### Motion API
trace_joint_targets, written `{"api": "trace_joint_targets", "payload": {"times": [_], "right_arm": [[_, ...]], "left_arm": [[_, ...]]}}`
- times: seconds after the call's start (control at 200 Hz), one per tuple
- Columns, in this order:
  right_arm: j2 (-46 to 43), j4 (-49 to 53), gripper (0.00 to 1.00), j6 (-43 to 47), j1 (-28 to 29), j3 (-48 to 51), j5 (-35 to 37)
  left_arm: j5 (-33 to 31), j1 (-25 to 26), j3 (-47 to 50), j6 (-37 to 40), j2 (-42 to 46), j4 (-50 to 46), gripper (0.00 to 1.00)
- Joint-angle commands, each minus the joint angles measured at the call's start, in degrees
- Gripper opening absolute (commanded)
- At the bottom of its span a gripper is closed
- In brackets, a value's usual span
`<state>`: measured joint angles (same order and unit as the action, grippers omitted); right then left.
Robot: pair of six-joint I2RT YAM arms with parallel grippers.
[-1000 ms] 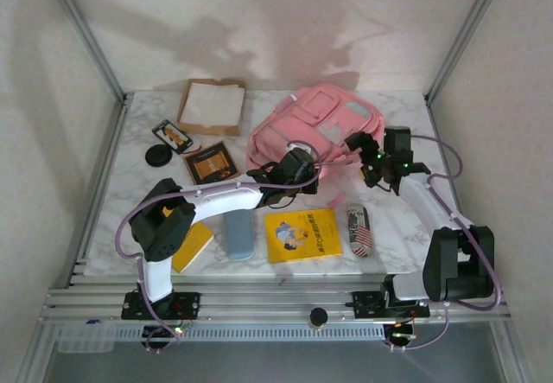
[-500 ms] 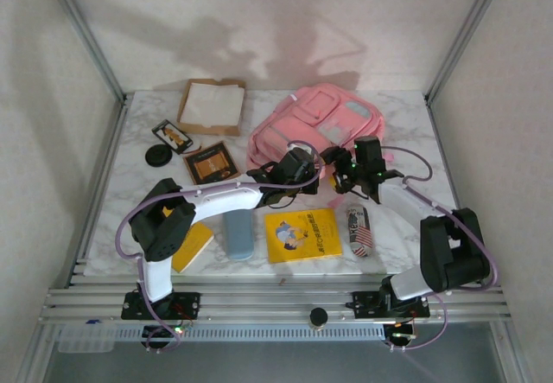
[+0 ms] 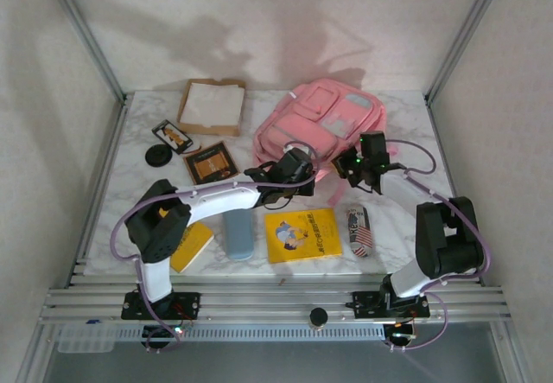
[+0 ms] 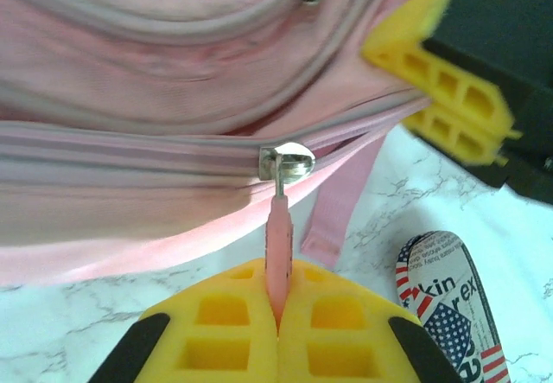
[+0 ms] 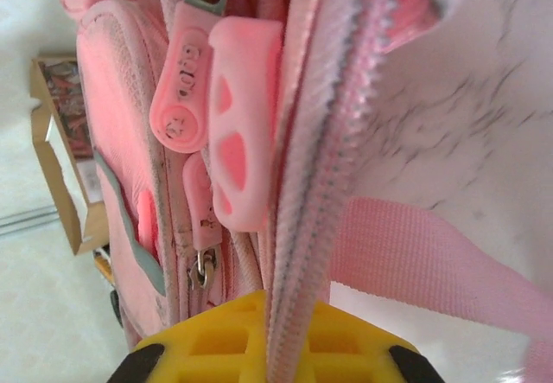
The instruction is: Pack books, pencil case, and school supplies into a backpack
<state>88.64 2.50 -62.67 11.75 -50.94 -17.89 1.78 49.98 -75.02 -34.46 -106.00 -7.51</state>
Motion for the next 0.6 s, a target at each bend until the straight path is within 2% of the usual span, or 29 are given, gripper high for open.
{"api": "trace_joint_targets", "payload": {"times": [0.0, 0.13, 0.33, 0.401, 0.476, 0.596], "right_arm": [[0.6, 0.9, 0.0, 9.6, -4.6, -4.5, 2.0], [3.8, 6.2, 0.0, 17.1, -8.6, -11.1, 0.1], [6.2, 7.8, 0.01, 19.2, -11.2, -16.2, 0.8], [5.5, 6.9, 0.26, 19.3, -10.0, -15.7, -0.1], [4.4, 10.2, 0.48, 19.7, -7.8, -16.3, 2.1], [1.8, 17.8, 0.75, 18.4, -5.9, -15.5, 7.1]], "left_arm": [[-3.5, -2.3, 3.2, 0.9, 6.0, -5.0, 0.0], [-4.2, -5.3, 6.8, 3.4, 8.2, -7.8, 0.0], [-3.1, -8.5, 5.7, 7.4, 6.1, -9.5, 0.0], [0.7, -8.2, 5.7, 8.2, 6.1, -6.5, 0.0], [1.9, -7.4, 5.4, 7.6, 6.0, -3.7, 0.0], [2.7, -7.1, 3.5, 6.7, 3.9, -2.3, 0.0]]}}
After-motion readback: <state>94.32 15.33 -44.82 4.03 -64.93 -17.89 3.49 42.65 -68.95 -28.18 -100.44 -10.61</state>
